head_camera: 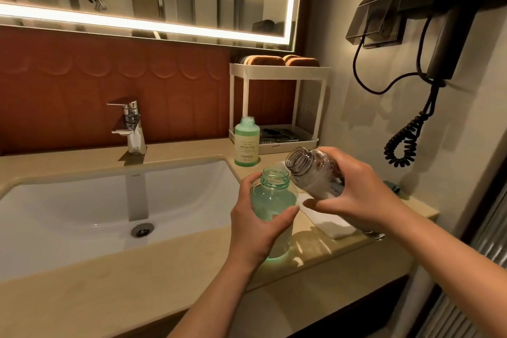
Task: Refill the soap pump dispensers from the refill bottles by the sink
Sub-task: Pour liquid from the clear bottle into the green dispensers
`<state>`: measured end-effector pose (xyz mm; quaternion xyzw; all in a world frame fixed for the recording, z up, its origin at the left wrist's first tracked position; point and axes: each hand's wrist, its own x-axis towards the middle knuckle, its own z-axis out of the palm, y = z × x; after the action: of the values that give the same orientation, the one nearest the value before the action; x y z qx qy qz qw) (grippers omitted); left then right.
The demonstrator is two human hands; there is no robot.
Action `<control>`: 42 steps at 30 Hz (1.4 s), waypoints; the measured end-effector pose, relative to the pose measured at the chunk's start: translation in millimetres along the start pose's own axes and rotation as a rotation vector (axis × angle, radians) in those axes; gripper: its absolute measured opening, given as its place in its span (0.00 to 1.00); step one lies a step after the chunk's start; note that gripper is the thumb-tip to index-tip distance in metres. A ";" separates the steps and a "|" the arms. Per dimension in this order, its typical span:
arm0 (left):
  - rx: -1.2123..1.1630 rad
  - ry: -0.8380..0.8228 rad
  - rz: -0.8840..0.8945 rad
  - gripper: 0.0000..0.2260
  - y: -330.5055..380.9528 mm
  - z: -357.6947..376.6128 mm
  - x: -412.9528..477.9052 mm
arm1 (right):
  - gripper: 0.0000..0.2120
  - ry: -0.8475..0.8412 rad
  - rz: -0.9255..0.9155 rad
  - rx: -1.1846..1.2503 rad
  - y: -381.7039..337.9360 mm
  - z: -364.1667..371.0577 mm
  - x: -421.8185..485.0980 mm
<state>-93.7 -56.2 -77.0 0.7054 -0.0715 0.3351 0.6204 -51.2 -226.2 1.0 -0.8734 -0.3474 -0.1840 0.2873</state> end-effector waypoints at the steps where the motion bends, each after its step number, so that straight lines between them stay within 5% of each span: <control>1: -0.002 -0.001 0.004 0.29 0.6 0.0 0.5 | 0.37 0.000 -0.010 -0.024 -0.2 -1.8 1.7; 42: 0.029 -0.015 0.005 0.30 0.6 -0.8 -1.3 | 0.43 -0.202 -0.113 -0.669 -42.5 -37.1 23.3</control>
<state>-95.3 -56.0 -77.3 0.7167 -0.0731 0.3325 0.6086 -69.9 -212.6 57.5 -0.9124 -0.3424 -0.2160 -0.0609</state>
